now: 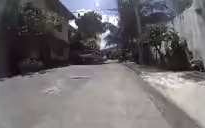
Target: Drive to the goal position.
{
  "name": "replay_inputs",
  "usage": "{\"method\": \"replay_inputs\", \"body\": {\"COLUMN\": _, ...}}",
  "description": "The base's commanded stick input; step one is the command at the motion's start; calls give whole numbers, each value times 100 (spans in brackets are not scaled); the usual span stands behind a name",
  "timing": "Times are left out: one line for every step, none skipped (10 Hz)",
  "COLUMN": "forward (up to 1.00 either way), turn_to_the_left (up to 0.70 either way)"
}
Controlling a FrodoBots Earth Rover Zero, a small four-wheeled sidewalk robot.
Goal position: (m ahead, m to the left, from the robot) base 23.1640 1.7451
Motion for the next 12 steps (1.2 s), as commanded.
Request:
{"method": "replay_inputs", "body": {"forward": 100, "turn_to_the_left": -40}}
{"method": "replay_inputs", "body": {"forward": 100, "turn_to_the_left": -27}}
{"method": "replay_inputs", "body": {"forward": 100, "turn_to_the_left": 23}}
{"method": "replay_inputs", "body": {"forward": 100, "turn_to_the_left": 20}}
{"method": "replay_inputs", "body": {"forward": 100, "turn_to_the_left": 18}}
{"method": "replay_inputs", "body": {"forward": 100, "turn_to_the_left": 16}}
{"method": "replay_inputs", "body": {"forward": 100, "turn_to_the_left": 12}}
{"method": "replay_inputs", "body": {"forward": 100, "turn_to_the_left": 3}}
{"method": "replay_inputs", "body": {"forward": 100, "turn_to_the_left": 11}}
{"method": "replay_inputs", "body": {"forward": 100, "turn_to_the_left": 2}}
{"method": "replay_inputs", "body": {"forward": 100, "turn_to_the_left": 8}}
{"method": "replay_inputs", "body": {"forward": 100, "turn_to_the_left": 12}}
